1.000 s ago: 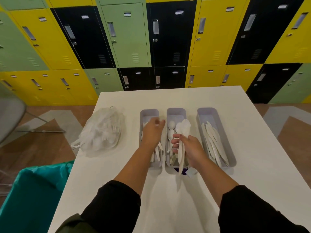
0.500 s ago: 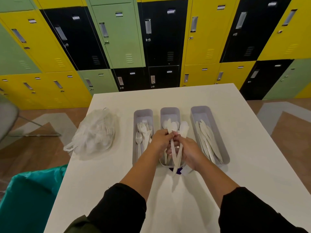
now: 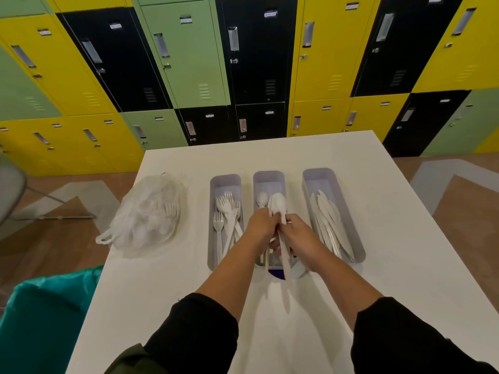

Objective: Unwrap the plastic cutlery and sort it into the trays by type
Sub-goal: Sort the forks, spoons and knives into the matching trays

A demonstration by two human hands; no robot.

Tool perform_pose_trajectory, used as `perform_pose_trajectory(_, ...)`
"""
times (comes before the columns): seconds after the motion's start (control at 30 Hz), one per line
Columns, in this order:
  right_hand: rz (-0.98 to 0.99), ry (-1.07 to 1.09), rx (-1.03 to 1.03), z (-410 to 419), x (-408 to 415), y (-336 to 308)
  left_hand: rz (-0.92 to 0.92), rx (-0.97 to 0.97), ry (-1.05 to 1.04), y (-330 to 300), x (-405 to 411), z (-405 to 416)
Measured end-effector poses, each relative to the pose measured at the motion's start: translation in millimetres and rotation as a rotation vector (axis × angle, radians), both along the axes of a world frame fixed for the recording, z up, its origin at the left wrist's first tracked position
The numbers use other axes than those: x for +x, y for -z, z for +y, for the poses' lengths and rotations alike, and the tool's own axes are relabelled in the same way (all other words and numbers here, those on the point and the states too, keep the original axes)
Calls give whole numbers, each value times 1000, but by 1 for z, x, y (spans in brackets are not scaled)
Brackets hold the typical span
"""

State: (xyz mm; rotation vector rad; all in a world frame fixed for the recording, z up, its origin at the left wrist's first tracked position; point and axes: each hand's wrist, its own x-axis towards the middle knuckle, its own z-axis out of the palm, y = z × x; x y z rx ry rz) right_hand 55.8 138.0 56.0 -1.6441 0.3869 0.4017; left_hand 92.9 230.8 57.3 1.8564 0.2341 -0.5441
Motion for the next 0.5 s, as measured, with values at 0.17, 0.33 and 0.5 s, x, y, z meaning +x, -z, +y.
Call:
perform_pose_trajectory(0.17,-54,127,-40,-3,2,9,1,-34,-106,3,0,-9)
perform_pose_trajectory(0.33,-123,333,-47,-27,4,7,9,-80,-213,1,7,-21)
perform_pose_trajectory(0.5,-158,434,-69,-58,-4,6,216,-225,-180,-2,11,-51)
